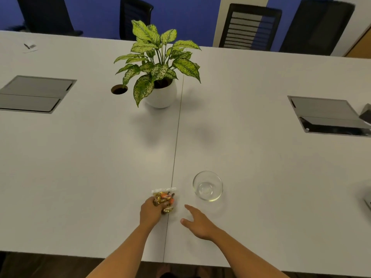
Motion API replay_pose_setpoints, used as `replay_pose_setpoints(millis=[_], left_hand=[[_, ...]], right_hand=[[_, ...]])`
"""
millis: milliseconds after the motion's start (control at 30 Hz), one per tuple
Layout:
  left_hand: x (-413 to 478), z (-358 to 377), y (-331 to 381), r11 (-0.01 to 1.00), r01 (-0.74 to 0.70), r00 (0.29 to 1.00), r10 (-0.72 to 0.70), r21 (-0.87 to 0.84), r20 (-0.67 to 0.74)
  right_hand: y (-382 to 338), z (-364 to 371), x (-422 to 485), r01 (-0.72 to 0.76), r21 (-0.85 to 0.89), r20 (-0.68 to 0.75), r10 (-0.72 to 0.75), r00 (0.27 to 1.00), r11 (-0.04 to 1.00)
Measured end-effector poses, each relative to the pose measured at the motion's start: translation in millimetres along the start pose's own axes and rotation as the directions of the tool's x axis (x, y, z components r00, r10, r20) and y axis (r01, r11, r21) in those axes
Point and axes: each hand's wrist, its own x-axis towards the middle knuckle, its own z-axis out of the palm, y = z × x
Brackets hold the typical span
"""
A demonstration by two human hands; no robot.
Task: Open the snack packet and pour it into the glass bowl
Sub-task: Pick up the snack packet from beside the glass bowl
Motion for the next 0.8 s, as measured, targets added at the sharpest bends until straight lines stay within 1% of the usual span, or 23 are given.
replay_pose_setpoints(millis=[67,133,233,300,367,533,667,800], left_hand=[[-7,-3,11,0.994,-0.084,0.996,0.085,-0.075,0.011],[-15,-7,25,0.977,-0.170,0.984,0.174,-0.125,0.022],[-24,-11,48,0.944,-0.298,0.953,0.304,-0.143,0.018],[-26,-12,62,0.929,-0.345,0.936,0.350,-0.130,0.018],[-30,-14,76,0.917,-0.382,0.922,0.386,-0.115,0.018],[-37,-17,101,0.870,-0.488,0.870,0.491,-0.064,0.039],[-39,-19,107,0.833,-0.552,0.833,0.551,0.036,0.044],[-52,-20,112,0.859,-0.511,0.860,0.510,0.045,0.029]], right_hand=[[-12,-4,-3,0.029,0.123,-0.044,-0.024,0.999,0.992],[-27,-12,-5,0.056,0.249,-0.116,-0.028,0.993,0.967],[-51,-30,-7,0.113,0.412,-0.246,-0.009,0.969,0.904],[-63,-44,-9,0.175,0.484,-0.305,-0.022,0.952,0.857],[-74,-57,-14,0.239,0.454,-0.362,-0.067,0.930,0.858],[-88,-87,-27,0.322,0.264,-0.510,-0.152,0.847,0.909],[-93,-104,-37,0.327,0.160,-0.527,-0.200,0.826,0.931],[-99,-108,-46,0.319,0.133,-0.565,-0.193,0.803,0.938]])
